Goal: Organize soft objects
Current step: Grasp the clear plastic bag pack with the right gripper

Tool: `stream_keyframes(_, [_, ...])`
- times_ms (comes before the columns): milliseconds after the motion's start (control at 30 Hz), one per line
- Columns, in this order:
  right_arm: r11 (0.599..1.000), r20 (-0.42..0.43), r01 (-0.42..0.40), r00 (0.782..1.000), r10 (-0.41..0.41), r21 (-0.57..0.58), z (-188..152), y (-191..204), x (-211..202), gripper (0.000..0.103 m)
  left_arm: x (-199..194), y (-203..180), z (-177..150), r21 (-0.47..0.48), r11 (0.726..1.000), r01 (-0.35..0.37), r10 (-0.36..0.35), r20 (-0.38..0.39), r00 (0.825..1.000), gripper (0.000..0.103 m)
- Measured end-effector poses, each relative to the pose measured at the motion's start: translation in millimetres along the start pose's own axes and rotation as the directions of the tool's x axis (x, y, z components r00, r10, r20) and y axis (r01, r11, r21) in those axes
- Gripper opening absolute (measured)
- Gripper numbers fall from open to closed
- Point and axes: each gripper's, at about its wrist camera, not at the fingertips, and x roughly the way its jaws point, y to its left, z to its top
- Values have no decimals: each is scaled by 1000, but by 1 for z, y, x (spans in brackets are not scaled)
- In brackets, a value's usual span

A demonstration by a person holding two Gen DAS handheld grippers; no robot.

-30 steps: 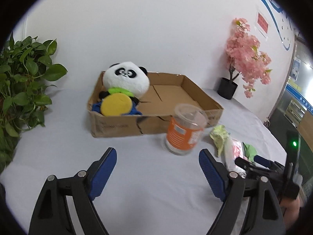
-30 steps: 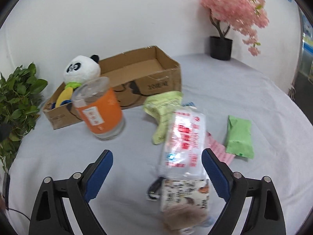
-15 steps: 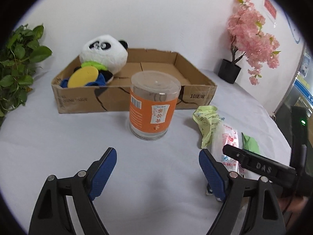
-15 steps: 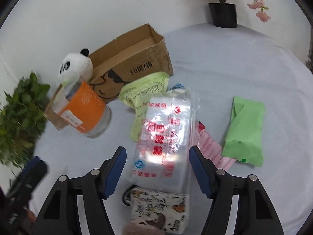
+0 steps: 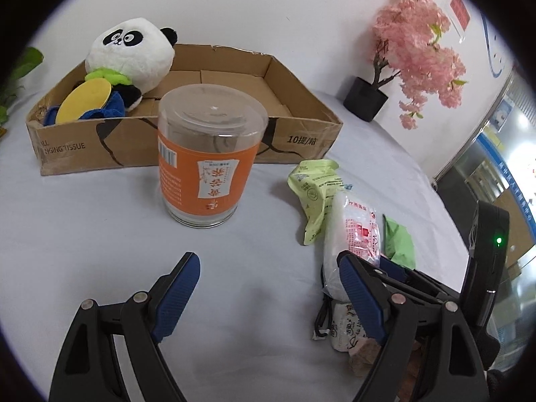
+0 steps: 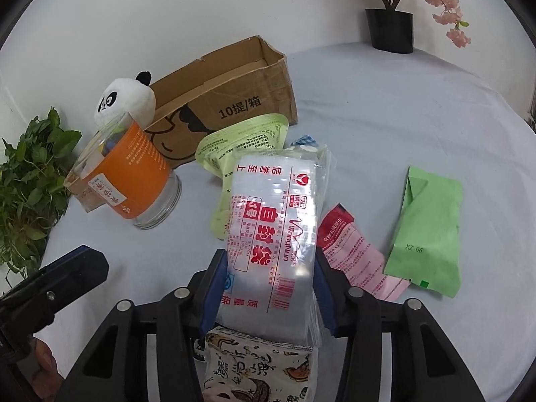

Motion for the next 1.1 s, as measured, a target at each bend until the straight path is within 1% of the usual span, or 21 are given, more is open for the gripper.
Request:
stream_keyframes(33, [1000, 13, 2, 1000, -2, -2, 0, 0, -5, 31, -2, 4, 0, -17, 1000, 24, -24, 4, 1000, 85])
stream_keyframes(67, [1000, 36, 8, 999, -8, -8, 1, 1, -10, 26, -4, 10, 0, -37, 998, 52, -52, 6, 999, 85])
stream_keyframes(167, [998, 126, 28, 992, -22, -48, 5, 10, -34, 21, -15, 26, 0, -68, 991, 119, -118, 20, 993, 85])
stream_keyframes(267, [994, 160, 43, 987, -26, -103, 5, 22, -50, 20, -30, 44, -2, -86, 985, 146, -142, 56, 988, 85])
stream_keyframes(300, [994, 151, 36, 988, -21, -103, 5, 25, -51, 20, -33, 50, -2, -92, 984, 153, -148, 61, 987, 85])
stream_keyframes(333, [995, 131, 29, 991, -15, -100, 4, 27, -50, 23, -35, 57, -4, -98, 982, 160, -155, 63, 986, 85])
stream_keyframes(367, [995, 93, 22, 996, -13, -98, 4, 30, -45, 23, -36, 64, -5, -108, 981, 160, -154, 59, 986, 85])
stream_keyframes(400, [995, 65, 28, 998, -22, -93, 3, 32, -41, 25, -37, 69, -7, -114, 981, 155, -149, 54, 987, 85])
stream_keyframes(433, [995, 48, 45, 998, -40, -90, 3, 35, -36, 39, -37, 75, -9, -118, 982, 150, -145, 49, 988, 85])
stream_keyframes(467, [994, 33, 71, 997, -69, -84, 4, 37, -30, 60, -38, 81, -11, -121, 982, 147, -142, 47, 989, 85])
stream_keyframes(533, [993, 18, 102, 995, -101, -51, 4, 40, -25, 79, -37, 90, -14, -124, 982, 143, -140, 37, 989, 85])
stream_keyframes(567, [993, 5, 109, 994, -109, -44, 5, 42, -21, 81, -36, 94, -16, -124, 983, 138, -136, 30, 990, 85])
stream_keyframes(600, [992, -20, 114, 993, -115, -46, 7, 45, -15, 81, -34, 98, -17, -132, 982, 133, -131, 18, 991, 85])
stream_keyframes(700, [986, -78, 150, 985, -155, -67, 14, 58, 9, 81, -27, 105, -19, -149, 976, 160, -164, -11, 986, 85])
stream_keyframes(733, [983, -89, 165, 981, -172, -75, 14, 63, 15, 81, -26, 105, -19, -149, 975, 167, -171, -17, 985, 85])
stream_keyframes(800, [970, -97, 231, 966, -238, -80, 14, 72, 26, 77, -24, 108, -18, -152, 972, 179, -185, -23, 983, 85])
stream_keyframes(867, [955, -101, 287, 951, -293, -76, 13, 75, 34, 55, -23, 112, -18, -162, 966, 201, -209, -30, 977, 85])
stream_keyframes(900, [950, -101, 304, 945, -311, -77, 12, 76, 37, 53, -23, 114, -18, -164, 964, 208, -216, -33, 976, 85])
stream_keyframes(967, [942, -82, 318, 941, -327, -104, 11, 82, 39, 49, -23, 116, -17, -164, 963, 215, -224, -38, 974, 85])
stream_keyframes(1033, [945, -70, 301, 948, -311, -130, 10, 88, 38, 47, -22, 117, -18, -166, 961, 222, -232, -43, 972, 85])
stream_keyframes(1100, [964, -64, 226, 970, -236, -142, 7, 96, 32, 42, -22, 117, -18, -164, 956, 244, -253, -42, 966, 85])
